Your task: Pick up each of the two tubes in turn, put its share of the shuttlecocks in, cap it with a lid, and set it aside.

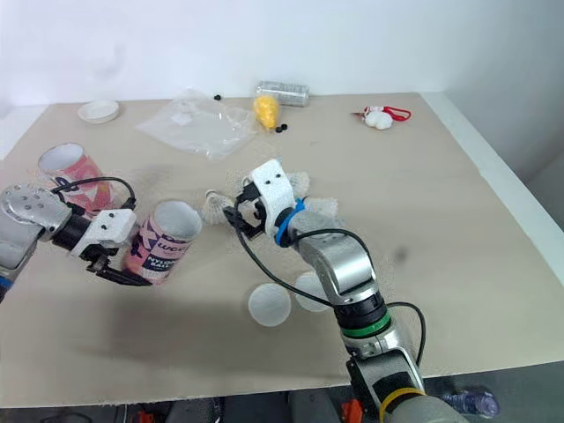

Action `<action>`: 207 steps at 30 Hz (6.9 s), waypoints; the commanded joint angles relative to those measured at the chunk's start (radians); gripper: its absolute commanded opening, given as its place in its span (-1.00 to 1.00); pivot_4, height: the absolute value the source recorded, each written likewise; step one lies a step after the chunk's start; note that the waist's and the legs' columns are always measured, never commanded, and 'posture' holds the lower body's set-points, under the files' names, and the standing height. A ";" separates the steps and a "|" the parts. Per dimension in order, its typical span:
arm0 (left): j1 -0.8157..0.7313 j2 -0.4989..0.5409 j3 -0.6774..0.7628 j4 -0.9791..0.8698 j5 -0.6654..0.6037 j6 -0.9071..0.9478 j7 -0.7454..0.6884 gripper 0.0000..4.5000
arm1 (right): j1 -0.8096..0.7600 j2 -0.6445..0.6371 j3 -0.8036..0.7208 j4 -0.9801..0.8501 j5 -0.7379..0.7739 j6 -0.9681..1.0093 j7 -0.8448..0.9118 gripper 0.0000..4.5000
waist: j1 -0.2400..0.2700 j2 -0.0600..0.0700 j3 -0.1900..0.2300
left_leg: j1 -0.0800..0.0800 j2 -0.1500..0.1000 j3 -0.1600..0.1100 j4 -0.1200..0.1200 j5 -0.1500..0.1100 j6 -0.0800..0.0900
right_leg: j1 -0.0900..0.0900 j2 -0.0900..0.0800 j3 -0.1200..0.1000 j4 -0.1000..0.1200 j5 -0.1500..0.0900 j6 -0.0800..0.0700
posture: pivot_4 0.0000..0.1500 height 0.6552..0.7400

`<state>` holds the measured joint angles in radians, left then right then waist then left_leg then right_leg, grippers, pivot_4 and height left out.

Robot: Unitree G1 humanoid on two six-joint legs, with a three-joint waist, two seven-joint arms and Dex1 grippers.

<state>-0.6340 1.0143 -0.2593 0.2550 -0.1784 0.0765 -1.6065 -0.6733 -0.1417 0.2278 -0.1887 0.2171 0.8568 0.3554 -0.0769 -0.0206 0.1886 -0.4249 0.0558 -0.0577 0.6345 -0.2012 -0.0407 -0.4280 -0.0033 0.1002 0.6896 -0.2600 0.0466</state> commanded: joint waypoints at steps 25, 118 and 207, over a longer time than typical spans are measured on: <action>0.160 0.074 0.207 -0.069 -0.034 -0.063 0.034 0.35 | -0.136 0.287 0.055 0.377 -0.027 -0.168 -0.007 0.98 | -0.003 -0.001 0.000 | 0.001 0.007 0.000 0.000 0.000 0.000 | -0.001 0.006 -0.001 0.000 0.000 0.000 | 1.00 1.00; -0.187 -0.240 -0.022 0.194 0.132 -0.068 0.050 0.35 | -0.209 -0.460 0.083 -0.058 -0.166 -0.874 0.773 0.47 | 0.031 0.001 0.000 | 0.003 0.007 0.001 0.002 0.005 0.000 | 0.003 0.007 0.001 -0.001 0.005 0.003 | 1.00 1.00; -0.320 -0.327 -0.105 0.208 0.185 -0.040 -0.008 0.35 | -0.164 -0.660 -0.012 -0.048 -0.059 -0.847 0.844 -0.98 | 0.028 0.002 0.001 | 0.001 0.007 0.001 0.000 0.004 0.003 | 0.002 0.010 0.004 -0.006 0.004 0.003 | 1.00 1.00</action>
<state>-0.9341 0.6865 -0.3768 0.4839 0.0169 0.0284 -1.6087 -0.8150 -0.8063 0.2257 -0.2314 0.1642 0.0367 1.1886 -0.0489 -0.0186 0.1898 -0.4238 0.0627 -0.0564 0.6346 -0.1968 -0.0374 -0.4258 0.0062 0.1040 0.6838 -0.2563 0.0494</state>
